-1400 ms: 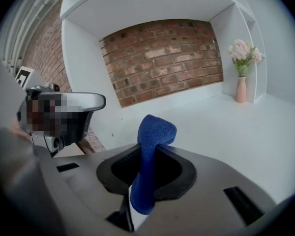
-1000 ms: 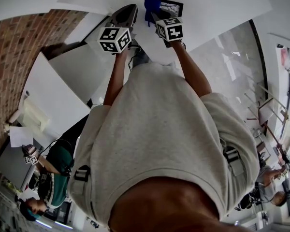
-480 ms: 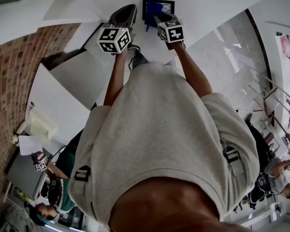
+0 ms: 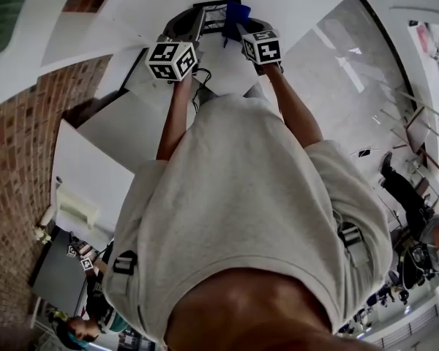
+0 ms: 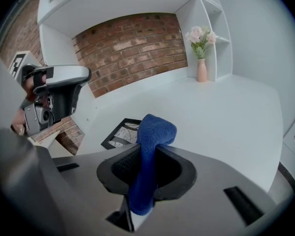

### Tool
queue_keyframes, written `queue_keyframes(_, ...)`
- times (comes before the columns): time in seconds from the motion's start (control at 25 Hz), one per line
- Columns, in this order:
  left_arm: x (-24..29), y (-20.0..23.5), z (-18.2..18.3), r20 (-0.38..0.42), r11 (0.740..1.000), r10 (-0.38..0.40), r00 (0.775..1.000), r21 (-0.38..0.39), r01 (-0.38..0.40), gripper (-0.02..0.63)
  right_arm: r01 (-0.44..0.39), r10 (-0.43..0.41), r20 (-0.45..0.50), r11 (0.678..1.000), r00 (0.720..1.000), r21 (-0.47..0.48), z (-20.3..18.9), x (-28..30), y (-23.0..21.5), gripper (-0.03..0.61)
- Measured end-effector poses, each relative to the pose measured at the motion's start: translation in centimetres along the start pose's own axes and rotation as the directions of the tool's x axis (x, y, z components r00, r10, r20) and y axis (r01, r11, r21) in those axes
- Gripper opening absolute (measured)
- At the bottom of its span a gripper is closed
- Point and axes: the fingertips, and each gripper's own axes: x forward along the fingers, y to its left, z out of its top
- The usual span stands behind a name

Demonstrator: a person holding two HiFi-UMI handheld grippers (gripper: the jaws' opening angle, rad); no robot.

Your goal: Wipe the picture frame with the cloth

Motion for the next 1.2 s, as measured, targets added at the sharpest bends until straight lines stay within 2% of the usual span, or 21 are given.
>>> queue_keyframes(0.36,2.7,-3.1,0.0,-0.019,0.998,-0.065,0.998,0.02,0.065,0.017,0.067,-0.067,0.007,0.997,0.998,0.038,-1.2,-2.6,-4.1,0.078)
queue_keyframes(0.68,3.3,-4.2,0.3,-0.03,0.996,-0.079,0.996,0.038,0.08,0.017,0.081,-0.083,0.045,0.996,0.996,0.042,-0.3,-3.9,-4.8,0.078)
queue_keyframes(0.96,1.7,-2.1,1.9,0.002,0.998,-0.028,1.0,0.05,0.028,0.017,0.078,-0.074,0.13,0.997,0.989,-0.029,3.4,-4.9,-3.5,0.078)
queue_keyframes(1.2,-0.2,-1.0,3.7,0.037,0.998,0.008,0.999,0.068,-0.01,0.017,0.086,-0.061,0.246,0.992,0.967,-0.09,8.3,-7.3,-2.1,0.078)
